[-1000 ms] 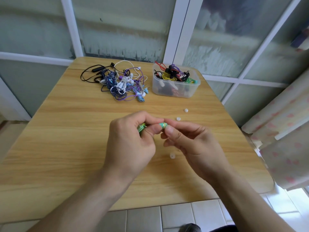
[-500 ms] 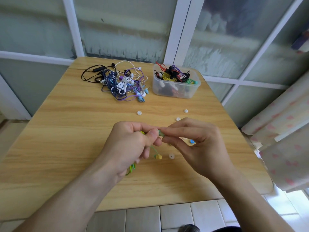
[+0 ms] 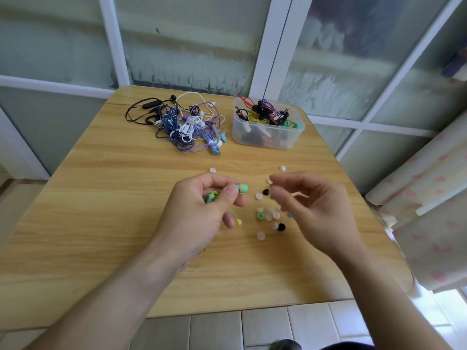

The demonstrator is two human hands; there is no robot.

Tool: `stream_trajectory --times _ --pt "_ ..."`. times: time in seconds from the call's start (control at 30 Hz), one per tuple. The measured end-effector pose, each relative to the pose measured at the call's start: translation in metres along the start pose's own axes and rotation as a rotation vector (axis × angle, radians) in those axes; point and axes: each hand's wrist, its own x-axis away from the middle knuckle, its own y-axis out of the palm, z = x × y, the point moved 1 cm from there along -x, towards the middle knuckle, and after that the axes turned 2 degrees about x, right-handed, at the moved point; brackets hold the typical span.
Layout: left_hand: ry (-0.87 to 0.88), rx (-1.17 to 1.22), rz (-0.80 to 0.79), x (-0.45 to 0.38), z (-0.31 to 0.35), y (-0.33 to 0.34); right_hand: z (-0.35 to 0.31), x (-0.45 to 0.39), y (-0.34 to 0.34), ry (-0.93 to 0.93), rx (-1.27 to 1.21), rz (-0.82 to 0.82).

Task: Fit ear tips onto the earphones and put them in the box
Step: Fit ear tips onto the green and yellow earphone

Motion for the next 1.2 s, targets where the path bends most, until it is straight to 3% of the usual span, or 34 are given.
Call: stream_trajectory --times 0.07,0.17,0.33,0.6,0.93,1.07,1.2 --pt "-0.043 0.002 -0.009 0.000 -0.001 0.000 0.007 -0.004 -0.013 0.034 0.213 0.038" --pt "-0.080 -0.005 -0.019 0.000 -0.003 0.002 0.014 -0.008 -0.027 0.110 0.503 -0.039" --pt "-0.127 -0.017 -0.025 -0.001 -0.003 0.002 0.018 -0.011 -0.041 0.149 0.645 -0.051" --pt "-0.251 0.105 -0.048 -0.003 -0.003 0.002 0.010 -0.005 -0.025 0.084 0.611 -0.264" --pt "-0.375 0.253 -0.084 -0.004 0.000 0.003 0.014 -0.011 0.015 -0.089 0.737 -0.241" --pt "-0.405 0.300 -0.114 -0.004 0.003 0.001 0.007 -0.007 0.012 -0.126 0.624 -0.179" --pt "-0.398 0.336 -0.147 -0.003 0.007 0.001 -0.004 0.000 0.003 -0.072 0.338 -0.115"
